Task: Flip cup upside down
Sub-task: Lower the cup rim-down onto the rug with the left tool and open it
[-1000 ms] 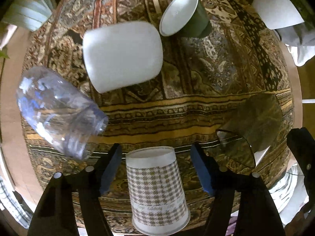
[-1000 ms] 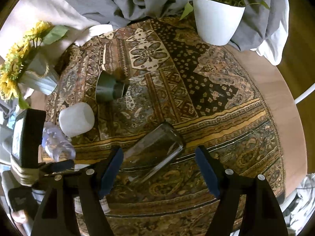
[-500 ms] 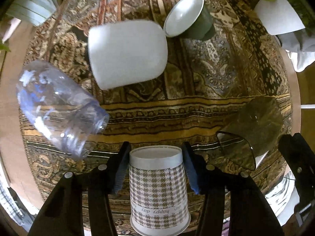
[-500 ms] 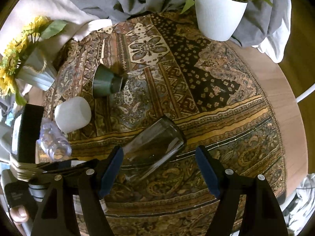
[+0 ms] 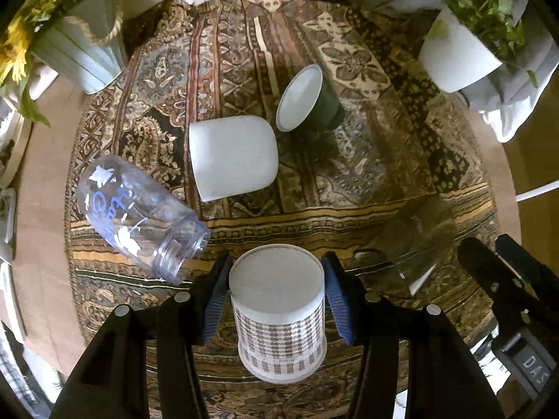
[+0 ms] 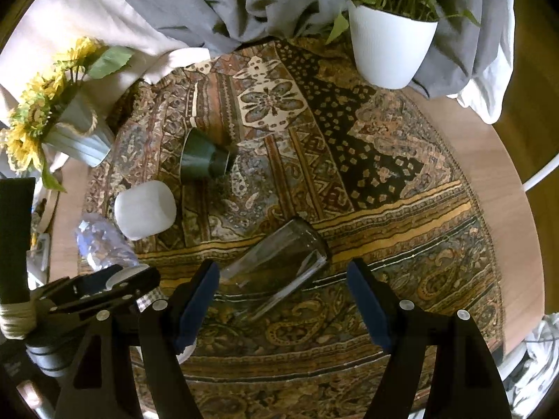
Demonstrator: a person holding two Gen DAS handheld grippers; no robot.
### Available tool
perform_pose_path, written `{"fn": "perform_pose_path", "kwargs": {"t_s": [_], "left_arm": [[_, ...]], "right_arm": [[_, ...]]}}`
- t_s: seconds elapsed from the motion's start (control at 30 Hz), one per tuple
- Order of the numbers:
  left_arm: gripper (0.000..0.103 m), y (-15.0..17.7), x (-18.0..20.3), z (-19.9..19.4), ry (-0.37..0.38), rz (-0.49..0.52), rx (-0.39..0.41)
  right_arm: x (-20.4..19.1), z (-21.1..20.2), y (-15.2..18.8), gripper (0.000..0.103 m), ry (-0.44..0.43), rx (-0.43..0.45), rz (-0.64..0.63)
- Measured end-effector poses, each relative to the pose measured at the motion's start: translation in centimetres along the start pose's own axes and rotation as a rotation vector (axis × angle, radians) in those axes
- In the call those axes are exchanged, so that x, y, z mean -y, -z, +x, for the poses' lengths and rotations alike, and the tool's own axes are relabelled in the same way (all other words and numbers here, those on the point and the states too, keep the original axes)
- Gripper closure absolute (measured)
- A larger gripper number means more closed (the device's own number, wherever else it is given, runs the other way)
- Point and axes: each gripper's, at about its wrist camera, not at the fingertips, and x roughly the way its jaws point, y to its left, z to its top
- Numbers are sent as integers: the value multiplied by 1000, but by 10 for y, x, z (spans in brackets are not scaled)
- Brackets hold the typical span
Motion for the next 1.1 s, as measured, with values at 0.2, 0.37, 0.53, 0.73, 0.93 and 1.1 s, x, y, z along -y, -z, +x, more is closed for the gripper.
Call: {"fn": "perform_pose_path", "kwargs": {"t_s": [0.2, 0.37, 0.53, 0.73, 0.93, 1.1], "left_arm": [[52, 12, 15, -6, 5, 17, 54], [52, 31, 21, -9, 9, 31, 88], [52, 40, 22, -7, 8, 27, 111], [51, 33, 24, -1, 24, 29, 91], [40, 33, 26, -1, -1, 50, 103], [22, 43, 25, -26, -42, 53, 229]], "right_arm": [[0, -9, 5, 28, 9, 26, -20], [2, -14, 16, 28, 28, 43, -48], [5, -18, 24, 28, 46, 67, -61], [6, -16, 27, 28, 36, 59, -57], [5, -21, 29, 28, 47, 79, -62], [5, -31, 31, 23, 68, 114, -54]]}}
